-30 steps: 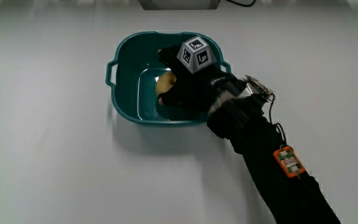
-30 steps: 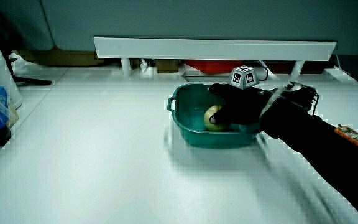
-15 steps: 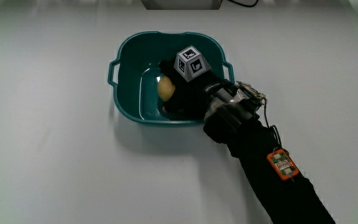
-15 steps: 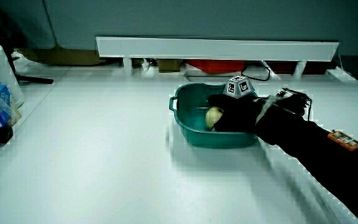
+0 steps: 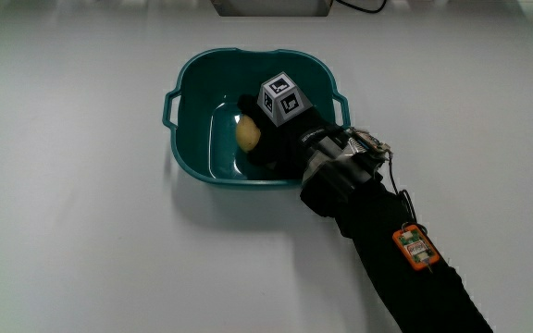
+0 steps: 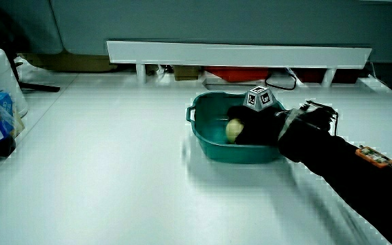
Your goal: Pick pear from plate
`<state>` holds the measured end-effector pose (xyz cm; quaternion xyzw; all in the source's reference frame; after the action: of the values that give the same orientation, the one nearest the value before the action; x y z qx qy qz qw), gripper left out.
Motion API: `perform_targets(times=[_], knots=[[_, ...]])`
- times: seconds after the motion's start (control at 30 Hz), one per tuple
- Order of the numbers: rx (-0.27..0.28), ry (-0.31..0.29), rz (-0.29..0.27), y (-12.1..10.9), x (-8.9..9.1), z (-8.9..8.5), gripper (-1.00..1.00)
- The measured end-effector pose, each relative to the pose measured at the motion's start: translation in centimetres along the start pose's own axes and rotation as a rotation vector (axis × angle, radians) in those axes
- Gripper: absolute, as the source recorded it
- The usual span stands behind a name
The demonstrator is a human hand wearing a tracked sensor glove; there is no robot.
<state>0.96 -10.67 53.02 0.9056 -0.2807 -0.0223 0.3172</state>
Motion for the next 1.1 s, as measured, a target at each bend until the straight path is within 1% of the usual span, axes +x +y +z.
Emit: perform_targets(times=[0.03,0.07,0.13,0.2,0.23,0.27,0.3,0.33,0.37,0.4,0.47,0.5,0.57,0.63,0.67,0.7,0.73,0.77,0.8,0.83,0.9,0.97,1.0,1.03,1.07,1.1], knots=[[-0.003,0.008,0.002,0.0,0.1,-0.1,0.96],[0.006,0.02,-0.001,0.0,0.3,-0.2,1.0],[0.022,0.039,0.0,-0.3,0.5,-0.1,1.0],[0.039,0.034,0.0,-0.5,0.4,0.2,1.0],[0.029,0.052,0.011,-0.3,0.6,-0.1,1.0],[0.032,0.043,0.002,-0.3,0.6,-0.2,1.0],[0.034,0.053,0.011,-0.4,0.6,-0.1,1.0],[0.033,0.053,0.009,-0.3,0.8,-0.4,1.0],[0.026,0.065,0.016,-0.3,0.9,-0.4,1.0],[0.049,0.063,0.007,-0.6,0.9,-0.1,1.0],[0.067,0.073,0.017,-0.9,1.1,0.4,1.0],[0.081,0.088,0.03,-1.2,1.2,0.9,1.0],[0.088,0.089,0.046,-1.7,1.2,1.7,1.0],[0.122,0.078,0.048,-2.3,1.3,2.6,1.0],[0.132,0.083,0.071,-3.0,1.2,3.4,1.0],[0.14,0.084,0.075,-3.0,1.2,3.7,1.0],[0.159,0.081,0.087,-3.7,1.0,4.4,1.0],[0.168,0.093,0.1,-4.0,0.9,4.8,1.0],[0.187,0.078,0.105,-4.3,0.6,5.2,1.0],[0.192,0.08,0.128,-4.8,0.3,5.7,1.0],[0.205,0.068,0.156,-5.4,-0.2,6.4,1.0],[0.236,0.058,0.177,-6.5,-0.6,7.2,1.0],[0.236,0.055,0.19,-6.8,-0.7,7.3,1.0],[0.252,0.051,0.195,-7.1,-0.8,7.4,1.0],[0.256,0.047,0.214,-7.7,-1.0,7.7,1.0],[0.269,0.056,0.236,-8.5,-1.2,8.2,1.0]])
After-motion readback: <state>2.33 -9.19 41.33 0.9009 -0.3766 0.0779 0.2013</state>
